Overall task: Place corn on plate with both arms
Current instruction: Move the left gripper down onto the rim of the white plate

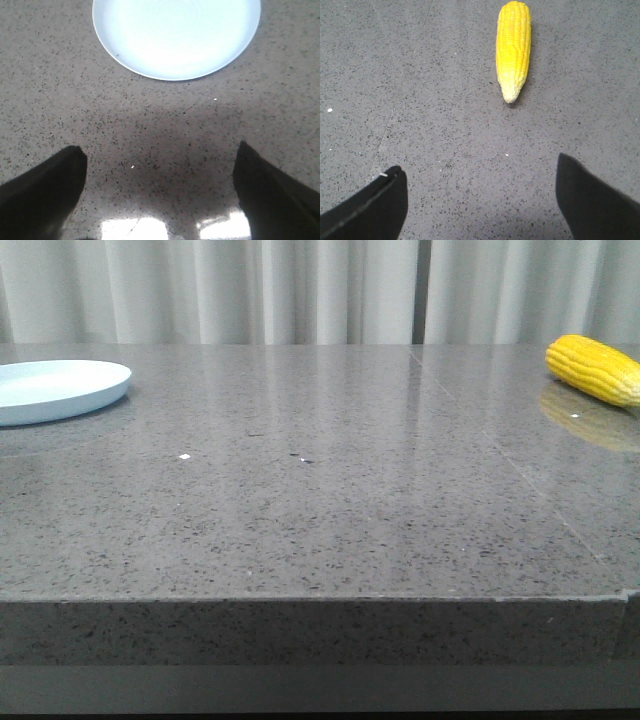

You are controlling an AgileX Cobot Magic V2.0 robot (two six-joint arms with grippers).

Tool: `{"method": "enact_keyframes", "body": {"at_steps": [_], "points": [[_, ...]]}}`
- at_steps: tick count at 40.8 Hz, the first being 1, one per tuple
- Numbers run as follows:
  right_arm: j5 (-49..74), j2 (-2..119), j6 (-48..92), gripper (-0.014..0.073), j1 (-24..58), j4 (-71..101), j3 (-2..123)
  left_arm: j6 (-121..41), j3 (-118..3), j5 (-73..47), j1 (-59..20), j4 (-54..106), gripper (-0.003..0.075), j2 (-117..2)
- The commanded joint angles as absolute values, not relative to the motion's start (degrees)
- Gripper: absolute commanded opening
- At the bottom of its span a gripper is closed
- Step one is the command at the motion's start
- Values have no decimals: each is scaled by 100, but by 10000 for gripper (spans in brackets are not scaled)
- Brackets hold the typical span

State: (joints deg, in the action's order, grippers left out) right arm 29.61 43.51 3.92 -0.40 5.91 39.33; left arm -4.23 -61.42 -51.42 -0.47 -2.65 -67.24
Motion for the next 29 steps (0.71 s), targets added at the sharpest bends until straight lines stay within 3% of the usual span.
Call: {"method": "enact_keyframes", "body": {"at_steps": [1, 14, 29], "points": [[2535, 4351, 422, 627, -68, 611, 4141, -513, -6718, -5182, 193, -236, 581, -7164], [2535, 4351, 422, 627, -68, 611, 4141, -1527, -7825, -5292, 1093, 1404, 571, -8688], [2535, 4351, 422, 627, -68, 611, 4141, -1527, -8836, -5254, 1093, 1417, 438, -9970]]}}
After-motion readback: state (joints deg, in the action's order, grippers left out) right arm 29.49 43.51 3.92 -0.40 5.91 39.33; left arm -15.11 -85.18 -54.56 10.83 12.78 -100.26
